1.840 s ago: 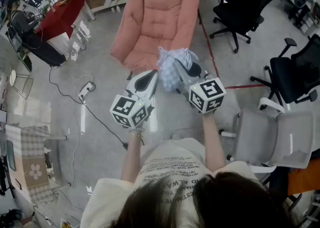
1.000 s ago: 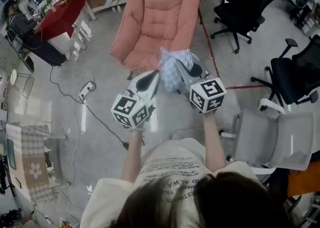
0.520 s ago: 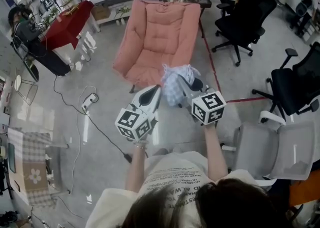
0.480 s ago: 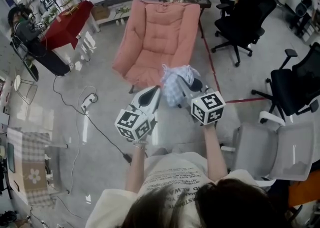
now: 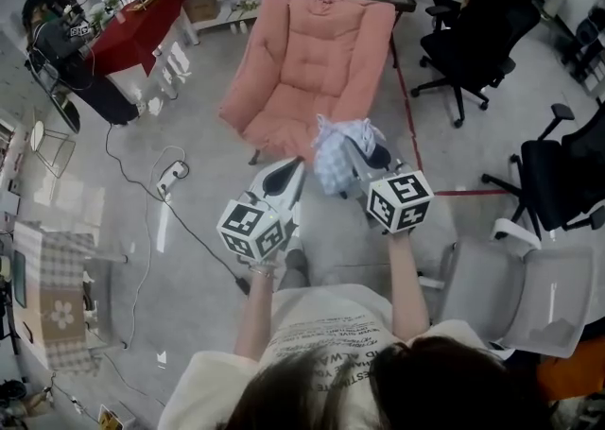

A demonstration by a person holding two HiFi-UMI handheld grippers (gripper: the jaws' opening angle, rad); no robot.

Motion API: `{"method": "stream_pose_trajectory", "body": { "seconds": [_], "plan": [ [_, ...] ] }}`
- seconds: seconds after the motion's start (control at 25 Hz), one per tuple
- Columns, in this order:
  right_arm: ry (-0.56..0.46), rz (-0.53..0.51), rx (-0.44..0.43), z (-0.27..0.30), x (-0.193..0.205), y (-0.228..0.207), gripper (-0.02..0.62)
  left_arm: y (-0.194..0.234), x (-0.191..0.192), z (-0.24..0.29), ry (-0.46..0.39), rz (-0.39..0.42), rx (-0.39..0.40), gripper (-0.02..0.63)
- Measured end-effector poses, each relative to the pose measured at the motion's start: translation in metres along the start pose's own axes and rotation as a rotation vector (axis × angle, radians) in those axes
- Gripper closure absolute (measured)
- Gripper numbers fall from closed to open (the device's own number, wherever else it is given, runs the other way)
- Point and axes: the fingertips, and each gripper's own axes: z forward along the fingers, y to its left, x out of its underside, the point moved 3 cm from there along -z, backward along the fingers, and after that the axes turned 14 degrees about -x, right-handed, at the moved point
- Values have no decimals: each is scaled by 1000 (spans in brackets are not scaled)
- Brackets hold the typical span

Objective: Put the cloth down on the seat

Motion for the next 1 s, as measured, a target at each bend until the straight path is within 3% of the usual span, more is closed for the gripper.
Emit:
{"method": "stream_pose_trajectory", "body": {
  "seconds": [0.36,1.0],
  "plan": [
    [11,9,13,36,3,-18,523,33,2,27,13,-12,18,618],
    [8,43,103,143,4,-73,523,135,-5,111,56,-23,103,618]
  ]
}}
